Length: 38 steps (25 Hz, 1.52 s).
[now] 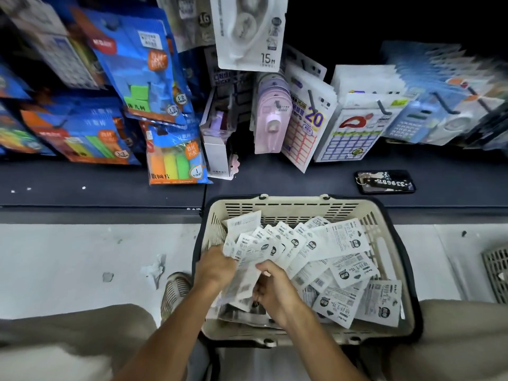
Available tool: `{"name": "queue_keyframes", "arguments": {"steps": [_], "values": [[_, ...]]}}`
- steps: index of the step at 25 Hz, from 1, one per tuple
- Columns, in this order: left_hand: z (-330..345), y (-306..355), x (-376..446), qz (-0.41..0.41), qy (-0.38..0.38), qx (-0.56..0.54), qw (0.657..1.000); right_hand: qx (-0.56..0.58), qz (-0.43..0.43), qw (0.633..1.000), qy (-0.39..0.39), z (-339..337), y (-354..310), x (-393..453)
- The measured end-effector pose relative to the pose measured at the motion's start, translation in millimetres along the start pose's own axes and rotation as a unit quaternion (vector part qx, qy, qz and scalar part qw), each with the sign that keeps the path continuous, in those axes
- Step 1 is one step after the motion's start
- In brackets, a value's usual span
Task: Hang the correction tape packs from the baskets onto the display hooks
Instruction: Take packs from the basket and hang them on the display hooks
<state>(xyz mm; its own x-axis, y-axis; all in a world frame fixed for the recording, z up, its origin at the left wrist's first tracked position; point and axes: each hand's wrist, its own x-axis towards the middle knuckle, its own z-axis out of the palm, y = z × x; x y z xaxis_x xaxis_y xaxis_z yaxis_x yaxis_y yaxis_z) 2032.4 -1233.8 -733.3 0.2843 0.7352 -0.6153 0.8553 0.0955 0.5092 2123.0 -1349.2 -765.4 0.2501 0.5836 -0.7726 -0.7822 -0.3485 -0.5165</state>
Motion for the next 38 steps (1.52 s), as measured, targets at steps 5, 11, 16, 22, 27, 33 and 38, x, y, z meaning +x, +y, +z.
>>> {"name": "queue_keyframes", "arguments": {"steps": [5,11,16,22,27,33,38], "values": [[4,10,7,-0.007,-0.063,-0.287,0.956,-0.217,-0.142,0.964,0.065,10,-17,-9],[4,5,8,-0.02,-0.221,-0.415,0.882,-0.338,-0.258,0.895,0.136,29,-1,1],[7,-1,17,-0.031,0.006,-0.294,0.955,-0.174,-0.087,0.958,0.209,-9,7,21],[29,3,1,0.113,0.115,0.085,0.983,-0.275,-0.026,0.934,0.226,3,14,32],[28,-1,9,0.047,0.045,-0.095,0.993,-0.222,-0.267,0.919,0.185,19,20,10],[24,-18,6,-0.054,-0.105,-0.224,0.967,-0.056,-0.155,0.984,0.064,7,10,10],[34,-19,12,-0.071,-0.063,-0.213,0.972,-0.136,-0.076,0.94,0.304,-19,3,35]]}}
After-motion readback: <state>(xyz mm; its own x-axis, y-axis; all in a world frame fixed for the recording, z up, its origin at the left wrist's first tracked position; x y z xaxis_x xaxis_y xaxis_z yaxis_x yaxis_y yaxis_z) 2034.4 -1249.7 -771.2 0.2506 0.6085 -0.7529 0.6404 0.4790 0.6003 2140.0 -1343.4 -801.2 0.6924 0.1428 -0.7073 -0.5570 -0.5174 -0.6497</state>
